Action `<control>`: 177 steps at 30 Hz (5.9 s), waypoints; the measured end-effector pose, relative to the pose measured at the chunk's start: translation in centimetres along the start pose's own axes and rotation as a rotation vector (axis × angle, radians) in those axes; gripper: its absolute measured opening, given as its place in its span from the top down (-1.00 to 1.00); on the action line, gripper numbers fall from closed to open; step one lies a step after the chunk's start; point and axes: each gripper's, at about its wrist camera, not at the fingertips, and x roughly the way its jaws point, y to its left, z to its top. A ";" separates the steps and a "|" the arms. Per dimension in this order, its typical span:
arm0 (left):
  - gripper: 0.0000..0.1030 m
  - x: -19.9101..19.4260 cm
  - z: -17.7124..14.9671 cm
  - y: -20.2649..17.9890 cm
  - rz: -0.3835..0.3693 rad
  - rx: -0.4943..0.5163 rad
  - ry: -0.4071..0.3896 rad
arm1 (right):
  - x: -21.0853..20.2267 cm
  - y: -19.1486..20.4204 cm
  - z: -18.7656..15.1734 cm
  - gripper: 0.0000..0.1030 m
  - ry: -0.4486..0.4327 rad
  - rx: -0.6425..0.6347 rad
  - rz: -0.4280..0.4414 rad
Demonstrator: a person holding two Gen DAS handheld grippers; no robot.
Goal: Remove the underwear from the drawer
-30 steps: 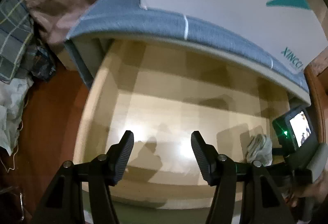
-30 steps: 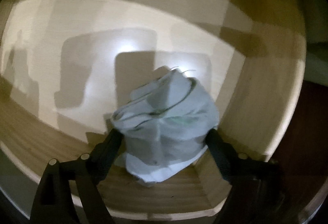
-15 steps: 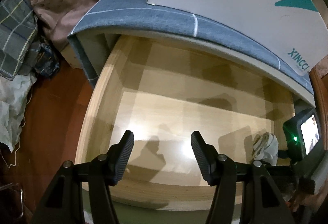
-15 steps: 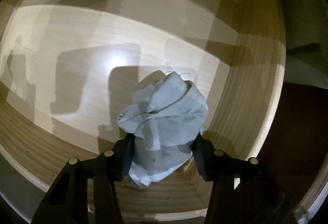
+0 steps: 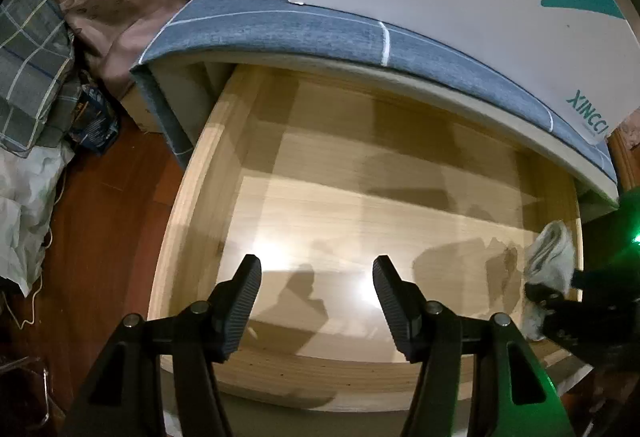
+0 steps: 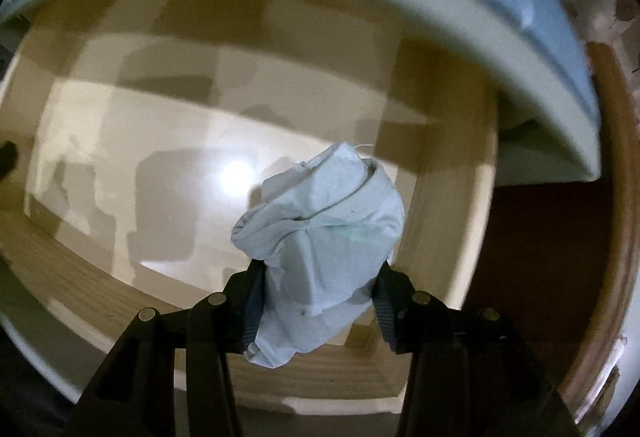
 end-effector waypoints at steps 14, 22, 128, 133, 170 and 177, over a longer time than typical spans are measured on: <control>-0.15 0.0 -0.1 0.1 0.003 0.001 -0.001 | -10.0 -1.3 -1.9 0.15 -0.182 0.014 0.145; -0.15 -0.4 -0.2 0.1 0.023 -0.007 -0.020 | -14.5 -3.6 -0.9 0.15 -0.289 0.032 0.168; -0.15 -7.8 -5.1 -2.6 0.108 0.160 -0.223 | -9.3 1.2 -5.7 -0.98 -0.491 0.315 0.111; -0.15 -7.6 -5.1 -2.5 0.108 0.155 -0.229 | -9.2 1.1 -5.9 -0.98 -0.495 0.317 0.122; -0.15 -7.3 -5.2 -2.0 0.109 0.133 -0.212 | -7.6 1.4 -5.2 -0.98 -0.400 0.269 0.094; -0.15 -7.0 -5.3 -2.1 0.105 0.133 -0.206 | -7.5 1.4 -5.2 -0.98 -0.395 0.268 0.096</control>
